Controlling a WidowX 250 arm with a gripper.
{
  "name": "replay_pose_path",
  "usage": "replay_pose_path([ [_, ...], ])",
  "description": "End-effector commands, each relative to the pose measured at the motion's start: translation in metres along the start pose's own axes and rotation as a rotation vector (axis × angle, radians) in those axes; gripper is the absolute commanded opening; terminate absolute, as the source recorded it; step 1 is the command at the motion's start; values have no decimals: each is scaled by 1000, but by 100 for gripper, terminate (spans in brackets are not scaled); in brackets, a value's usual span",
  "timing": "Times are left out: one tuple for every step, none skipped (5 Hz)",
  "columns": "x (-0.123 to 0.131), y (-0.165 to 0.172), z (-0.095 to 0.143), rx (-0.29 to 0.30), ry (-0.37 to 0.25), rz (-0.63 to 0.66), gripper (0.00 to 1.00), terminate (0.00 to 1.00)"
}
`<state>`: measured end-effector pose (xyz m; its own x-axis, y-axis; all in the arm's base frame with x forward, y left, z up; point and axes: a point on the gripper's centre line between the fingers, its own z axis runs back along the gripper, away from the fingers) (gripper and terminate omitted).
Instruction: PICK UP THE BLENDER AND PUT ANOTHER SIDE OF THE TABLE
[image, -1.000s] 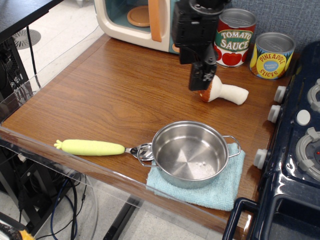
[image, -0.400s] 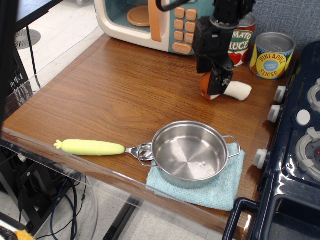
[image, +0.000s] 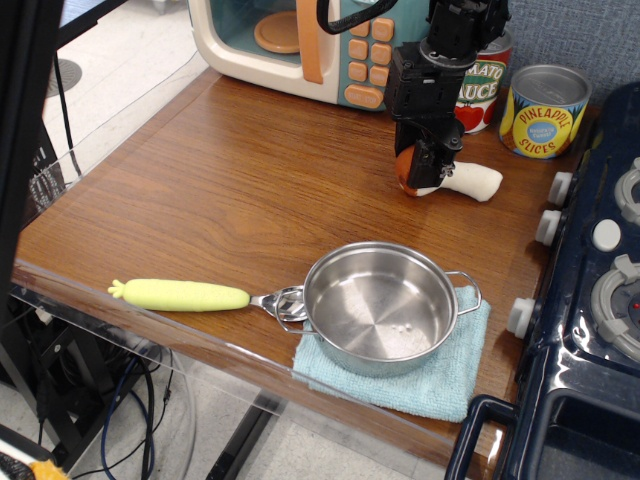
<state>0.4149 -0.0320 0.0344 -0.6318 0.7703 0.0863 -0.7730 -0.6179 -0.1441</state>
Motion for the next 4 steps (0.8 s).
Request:
replay_pose_path([
  [17, -10, 43, -46, 80, 25, 0, 0],
  [30, -12, 70, -62, 150, 52, 0, 0],
  [58, -17, 94, -90, 176, 89, 0, 0],
  [101, -32, 100, -114, 163, 158, 0, 0],
])
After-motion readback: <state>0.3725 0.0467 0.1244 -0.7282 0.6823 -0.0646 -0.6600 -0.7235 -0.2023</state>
